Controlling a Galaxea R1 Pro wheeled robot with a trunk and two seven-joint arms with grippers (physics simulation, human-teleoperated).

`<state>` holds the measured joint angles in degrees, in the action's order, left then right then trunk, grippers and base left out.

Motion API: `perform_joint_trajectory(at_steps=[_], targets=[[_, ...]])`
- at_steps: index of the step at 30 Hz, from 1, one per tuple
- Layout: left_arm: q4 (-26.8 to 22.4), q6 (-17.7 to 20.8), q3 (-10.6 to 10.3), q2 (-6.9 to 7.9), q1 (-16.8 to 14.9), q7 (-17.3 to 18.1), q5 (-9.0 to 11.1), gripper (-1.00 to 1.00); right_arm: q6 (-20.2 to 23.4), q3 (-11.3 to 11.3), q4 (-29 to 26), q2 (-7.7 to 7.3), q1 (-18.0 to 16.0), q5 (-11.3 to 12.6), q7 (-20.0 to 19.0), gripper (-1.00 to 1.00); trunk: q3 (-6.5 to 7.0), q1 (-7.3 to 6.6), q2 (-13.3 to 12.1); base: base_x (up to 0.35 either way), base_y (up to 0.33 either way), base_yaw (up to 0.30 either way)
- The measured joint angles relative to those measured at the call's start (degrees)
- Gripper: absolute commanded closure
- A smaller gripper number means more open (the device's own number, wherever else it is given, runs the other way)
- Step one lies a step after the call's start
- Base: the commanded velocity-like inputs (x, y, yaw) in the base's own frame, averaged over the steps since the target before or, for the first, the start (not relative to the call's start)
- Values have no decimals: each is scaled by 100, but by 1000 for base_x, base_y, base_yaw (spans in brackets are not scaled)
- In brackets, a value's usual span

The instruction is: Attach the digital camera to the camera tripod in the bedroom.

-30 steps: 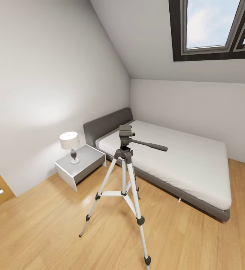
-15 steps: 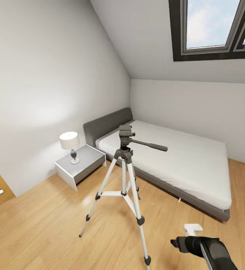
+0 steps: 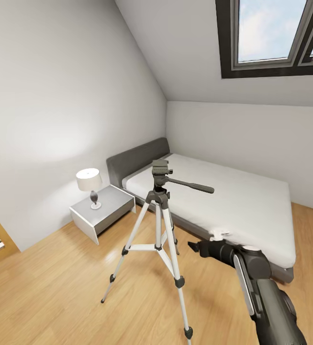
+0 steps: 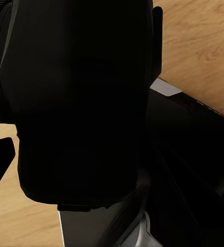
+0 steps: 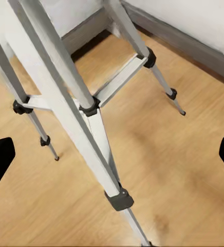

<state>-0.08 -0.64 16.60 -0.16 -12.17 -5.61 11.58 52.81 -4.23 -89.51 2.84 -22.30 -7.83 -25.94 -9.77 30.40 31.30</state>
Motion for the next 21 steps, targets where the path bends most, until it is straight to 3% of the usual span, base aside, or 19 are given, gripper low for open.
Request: perform_joint_trajectory(at_steps=[6, 21], targets=[[0, -3, -2, -2, -1, 0, -1, 100, -204, 291, 16, 31, -12, -19, 61, -100, 0, 0, 0, 0, 0, 0], [0, 16, -3, -10, -1, 7, -2, 100, -278, 316, 48, 35, -14, 22, 56, -100, 0, 0, 0, 86, 0, 0]])
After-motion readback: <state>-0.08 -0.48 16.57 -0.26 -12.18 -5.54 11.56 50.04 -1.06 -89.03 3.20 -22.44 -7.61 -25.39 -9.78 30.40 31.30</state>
